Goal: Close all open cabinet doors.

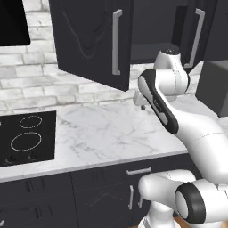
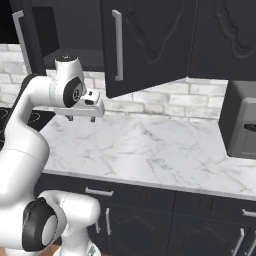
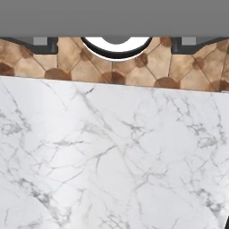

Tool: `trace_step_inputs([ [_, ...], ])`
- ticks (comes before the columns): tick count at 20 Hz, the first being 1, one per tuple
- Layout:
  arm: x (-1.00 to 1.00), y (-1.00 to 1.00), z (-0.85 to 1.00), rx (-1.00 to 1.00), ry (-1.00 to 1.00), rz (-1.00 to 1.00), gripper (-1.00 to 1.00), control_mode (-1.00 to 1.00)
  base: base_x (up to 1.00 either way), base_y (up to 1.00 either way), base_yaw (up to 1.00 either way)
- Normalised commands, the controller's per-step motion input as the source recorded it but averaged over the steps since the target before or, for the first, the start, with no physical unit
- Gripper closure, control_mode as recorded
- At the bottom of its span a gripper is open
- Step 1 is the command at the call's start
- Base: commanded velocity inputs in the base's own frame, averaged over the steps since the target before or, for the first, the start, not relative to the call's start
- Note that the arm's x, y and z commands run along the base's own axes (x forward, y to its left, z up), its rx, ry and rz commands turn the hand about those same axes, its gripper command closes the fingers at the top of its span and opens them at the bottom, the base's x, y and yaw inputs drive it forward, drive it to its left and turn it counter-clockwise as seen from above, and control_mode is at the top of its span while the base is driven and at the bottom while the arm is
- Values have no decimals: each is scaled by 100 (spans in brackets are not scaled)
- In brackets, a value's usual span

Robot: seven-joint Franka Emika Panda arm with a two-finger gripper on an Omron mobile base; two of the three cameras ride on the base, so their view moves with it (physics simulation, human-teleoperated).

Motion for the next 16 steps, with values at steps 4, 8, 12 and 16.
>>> trace_step_inputs([
  [4,0,0,0,0,0,0,-100,100,36,-13,1],
  [8,0,0,0,0,0,0,-100,100,31,-15,0],
  [12,0,0,0,0,0,0,-100,100,27,-16,0],
  [16,0,0,0,0,0,0,-100,100,30,-14,0],
])
